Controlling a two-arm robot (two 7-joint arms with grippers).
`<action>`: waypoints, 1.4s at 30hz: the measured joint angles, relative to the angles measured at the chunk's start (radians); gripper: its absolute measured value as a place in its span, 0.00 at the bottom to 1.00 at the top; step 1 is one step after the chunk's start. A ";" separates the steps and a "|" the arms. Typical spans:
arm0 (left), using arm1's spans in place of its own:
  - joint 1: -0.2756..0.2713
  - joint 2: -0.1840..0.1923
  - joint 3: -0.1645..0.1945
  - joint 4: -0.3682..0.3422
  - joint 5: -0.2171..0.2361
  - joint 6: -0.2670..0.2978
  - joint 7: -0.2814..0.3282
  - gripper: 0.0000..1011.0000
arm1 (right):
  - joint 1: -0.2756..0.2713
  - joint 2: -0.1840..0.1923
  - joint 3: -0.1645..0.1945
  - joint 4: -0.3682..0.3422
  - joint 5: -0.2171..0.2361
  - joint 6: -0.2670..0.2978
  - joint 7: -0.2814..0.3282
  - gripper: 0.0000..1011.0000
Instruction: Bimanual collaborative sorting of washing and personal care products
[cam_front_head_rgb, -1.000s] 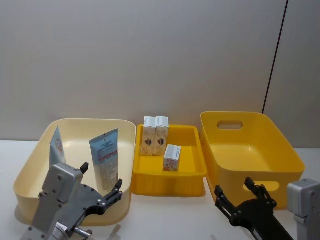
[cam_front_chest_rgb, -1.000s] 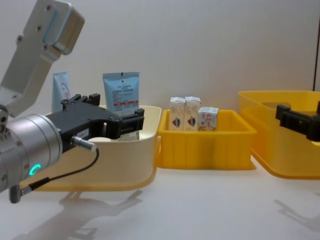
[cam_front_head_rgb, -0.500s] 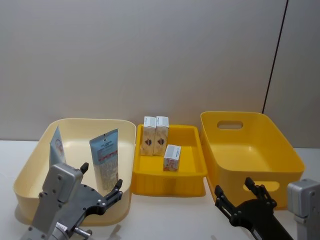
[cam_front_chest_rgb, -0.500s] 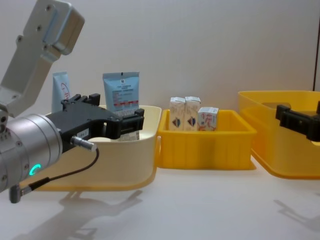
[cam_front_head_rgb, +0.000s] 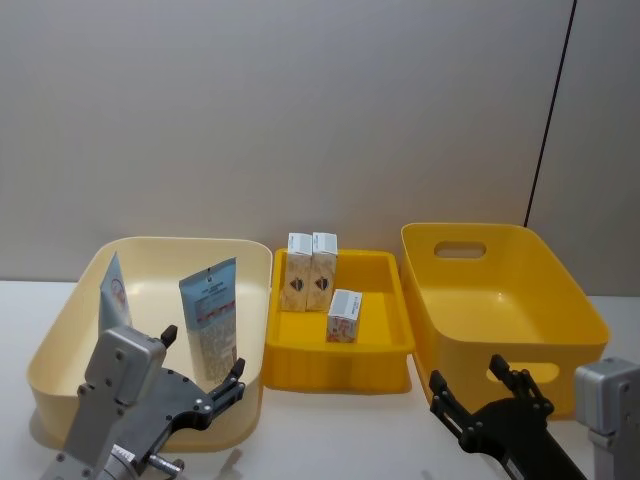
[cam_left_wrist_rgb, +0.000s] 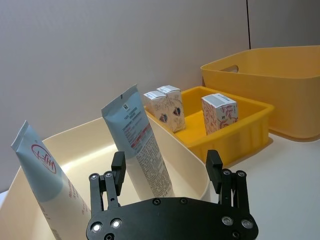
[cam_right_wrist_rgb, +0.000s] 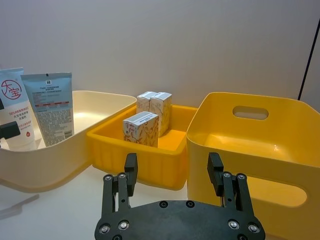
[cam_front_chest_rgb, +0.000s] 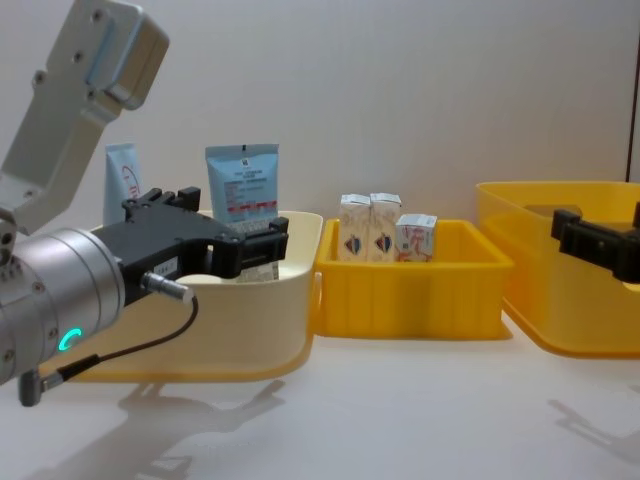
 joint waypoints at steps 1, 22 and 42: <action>0.000 0.000 0.000 0.000 0.000 0.000 0.000 0.99 | 0.000 0.000 0.000 0.000 0.000 0.000 0.000 0.87; 0.000 0.000 0.000 0.000 0.000 0.000 0.000 0.99 | 0.118 -0.053 -0.050 -0.039 0.008 0.269 -0.021 0.87; 0.000 0.000 0.000 0.000 0.000 0.000 0.000 0.99 | 0.338 -0.157 -0.107 0.122 -0.069 0.451 -0.115 0.87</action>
